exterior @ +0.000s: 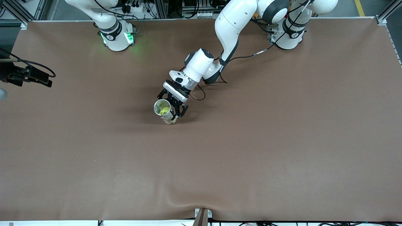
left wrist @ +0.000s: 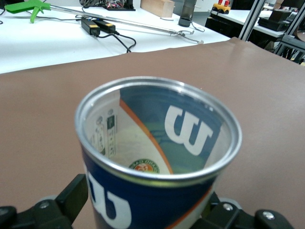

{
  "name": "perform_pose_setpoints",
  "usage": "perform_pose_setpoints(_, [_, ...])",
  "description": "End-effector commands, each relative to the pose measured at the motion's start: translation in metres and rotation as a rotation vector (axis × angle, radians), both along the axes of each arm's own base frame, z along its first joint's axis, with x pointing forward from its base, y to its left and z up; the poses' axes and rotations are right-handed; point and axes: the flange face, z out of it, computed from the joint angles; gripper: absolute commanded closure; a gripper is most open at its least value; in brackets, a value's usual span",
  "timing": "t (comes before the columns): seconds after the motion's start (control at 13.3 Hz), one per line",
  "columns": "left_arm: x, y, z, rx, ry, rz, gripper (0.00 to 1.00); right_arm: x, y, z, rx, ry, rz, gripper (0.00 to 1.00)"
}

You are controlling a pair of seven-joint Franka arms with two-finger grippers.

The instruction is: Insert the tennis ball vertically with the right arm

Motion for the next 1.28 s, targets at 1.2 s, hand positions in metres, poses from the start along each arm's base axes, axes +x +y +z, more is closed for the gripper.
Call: perform_pose_setpoints(1.2, [-0.008,0.004,-0.007,-0.030,0.094,0.063,0.00,-0.079,-0.011,-0.025,0.006,-0.118,0.008,0.00])
